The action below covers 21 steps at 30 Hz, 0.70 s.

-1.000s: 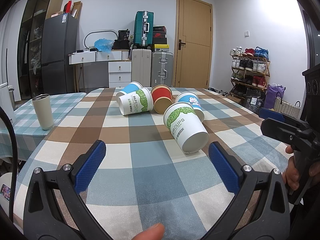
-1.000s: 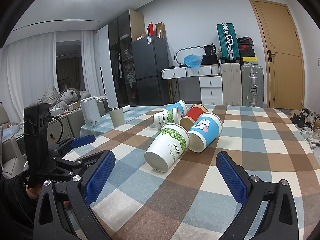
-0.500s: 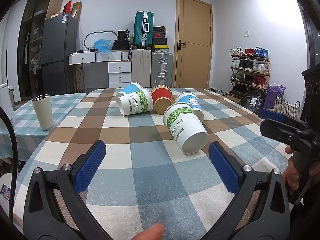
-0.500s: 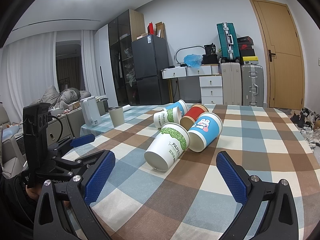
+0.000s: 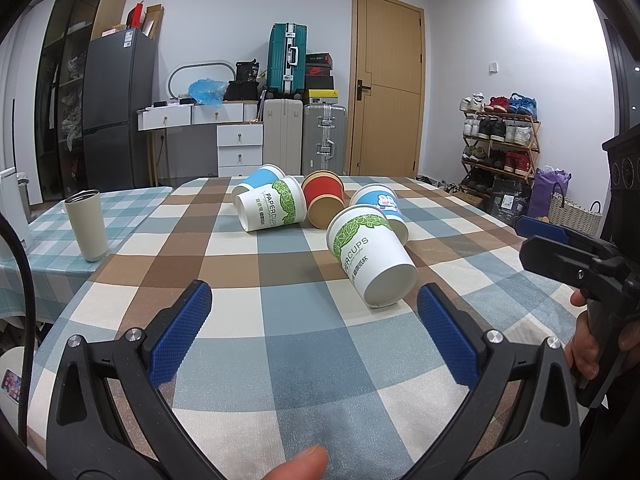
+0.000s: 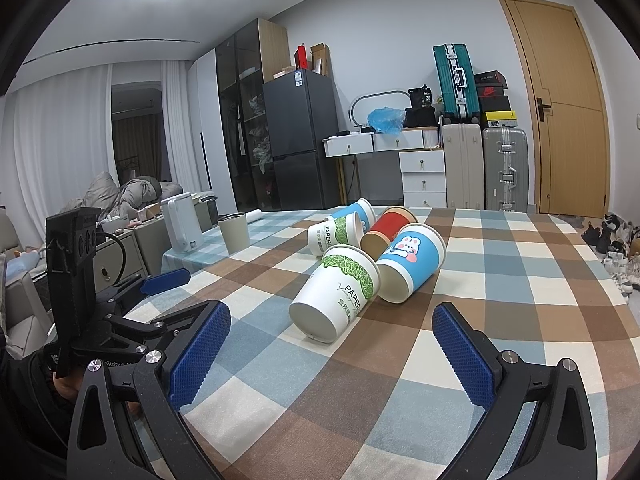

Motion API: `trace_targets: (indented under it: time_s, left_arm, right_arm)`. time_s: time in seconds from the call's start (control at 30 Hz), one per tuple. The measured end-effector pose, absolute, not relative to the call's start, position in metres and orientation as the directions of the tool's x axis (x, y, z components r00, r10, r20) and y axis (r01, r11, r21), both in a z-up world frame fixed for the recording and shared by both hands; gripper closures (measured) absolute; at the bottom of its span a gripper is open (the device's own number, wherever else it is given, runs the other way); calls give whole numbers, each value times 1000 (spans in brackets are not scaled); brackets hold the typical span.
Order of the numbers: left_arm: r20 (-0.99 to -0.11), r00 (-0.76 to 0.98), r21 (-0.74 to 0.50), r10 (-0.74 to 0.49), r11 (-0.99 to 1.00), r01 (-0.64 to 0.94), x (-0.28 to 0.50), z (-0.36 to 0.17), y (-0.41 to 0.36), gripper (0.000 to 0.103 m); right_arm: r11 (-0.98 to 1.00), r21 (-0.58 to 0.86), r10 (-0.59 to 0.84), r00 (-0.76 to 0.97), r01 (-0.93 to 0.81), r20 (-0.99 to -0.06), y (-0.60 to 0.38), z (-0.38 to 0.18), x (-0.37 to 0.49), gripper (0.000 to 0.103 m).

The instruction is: Flip cup upright

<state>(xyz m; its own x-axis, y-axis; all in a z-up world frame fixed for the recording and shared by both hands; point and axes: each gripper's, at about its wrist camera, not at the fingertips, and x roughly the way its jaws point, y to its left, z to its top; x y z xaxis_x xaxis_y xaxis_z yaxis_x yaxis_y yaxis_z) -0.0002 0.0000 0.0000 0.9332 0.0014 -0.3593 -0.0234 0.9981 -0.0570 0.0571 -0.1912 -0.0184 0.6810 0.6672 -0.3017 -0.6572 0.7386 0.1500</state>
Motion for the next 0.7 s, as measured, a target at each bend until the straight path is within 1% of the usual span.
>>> trace_targets:
  time_s: [0.7]
  left_arm:
    - [-359,933,-58,3,998,-25,0,0,0,0]
  right_arm:
    - [739,153,667,681,-656,-303,-193,-18,59,0]
